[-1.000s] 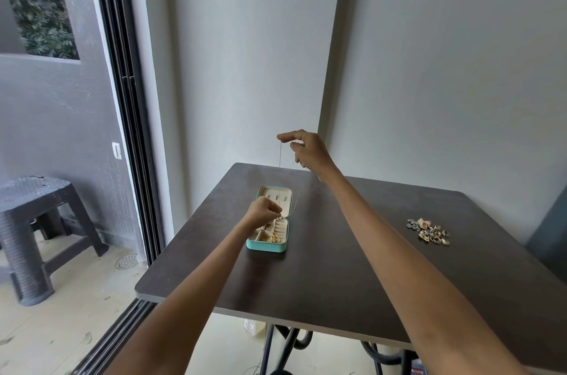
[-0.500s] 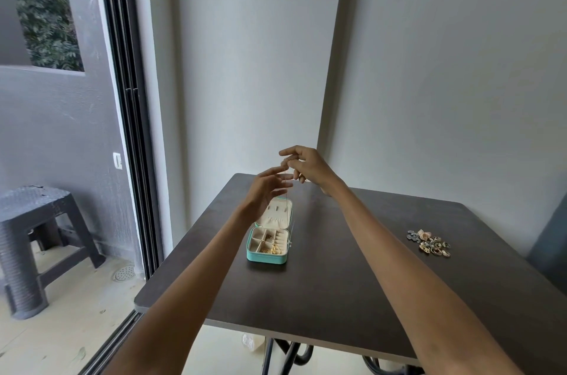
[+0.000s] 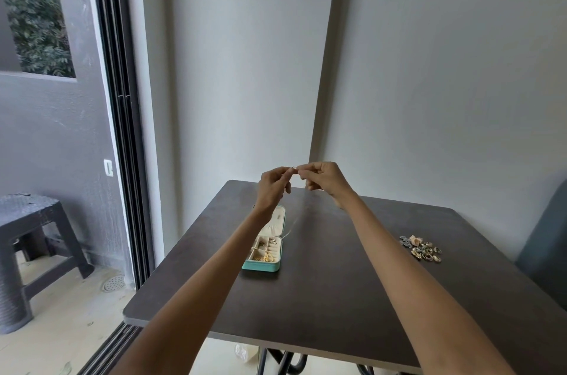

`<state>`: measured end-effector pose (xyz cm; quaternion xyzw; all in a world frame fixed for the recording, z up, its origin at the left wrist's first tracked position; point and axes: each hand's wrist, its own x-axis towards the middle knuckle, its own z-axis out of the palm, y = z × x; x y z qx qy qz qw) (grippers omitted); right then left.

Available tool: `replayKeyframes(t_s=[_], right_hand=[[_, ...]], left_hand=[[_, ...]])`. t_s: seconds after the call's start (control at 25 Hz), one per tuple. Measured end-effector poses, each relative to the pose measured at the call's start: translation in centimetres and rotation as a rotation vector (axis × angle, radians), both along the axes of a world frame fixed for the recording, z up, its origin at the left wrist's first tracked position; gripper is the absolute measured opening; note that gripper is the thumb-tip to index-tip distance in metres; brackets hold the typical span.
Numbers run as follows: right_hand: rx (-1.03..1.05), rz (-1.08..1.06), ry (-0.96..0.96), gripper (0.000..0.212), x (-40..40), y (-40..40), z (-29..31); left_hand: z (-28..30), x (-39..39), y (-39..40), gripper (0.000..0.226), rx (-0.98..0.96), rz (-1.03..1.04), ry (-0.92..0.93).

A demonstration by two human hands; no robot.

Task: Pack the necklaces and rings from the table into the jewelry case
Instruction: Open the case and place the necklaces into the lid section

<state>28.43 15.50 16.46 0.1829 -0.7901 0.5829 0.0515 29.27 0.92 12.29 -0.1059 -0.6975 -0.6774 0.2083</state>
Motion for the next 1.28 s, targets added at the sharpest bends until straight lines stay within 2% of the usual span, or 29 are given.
replayKeyframes(t_s=[0.08,0.28,0.48,0.64,0.84,1.08,1.28], right_hand=[[-0.02,-0.083,0.028,0.016,-0.2,0.6,-0.6],[-0.039,-0.257,0.132,0.023,0.4,1.6,-1.6],[-0.058,-0.432,0.38,0.018,1.3,2.9,-4.4],[-0.132,-0.555,0.444,0.018,2.2,5.0,-7.7],[-0.094,-0.61,0.265,0.024,0.3,8.1,-10.6],[0.134,-0.648,-0.028,0.027,-5.5,12.4,-14.6],[0.36,-0.651,-0.121,0.031,-9.6,13.7,-17.6]], left_hand=[[0.1,0.1,0.7,0.017,0.027,0.007,0.03],[-0.1,0.5,2.8,0.016,0.107,-0.026,0.018],[-2.4,1.1,7.0,0.017,-0.055,0.186,0.169],[-5.3,1.7,10.9,0.019,-0.08,0.194,0.167],[-8.8,-0.3,14.2,0.018,-0.036,0.111,0.038],[-13.6,-6.4,16.3,0.019,-0.184,0.045,-0.253],[-15.1,-11.3,17.2,0.02,-0.409,0.09,-0.223]])
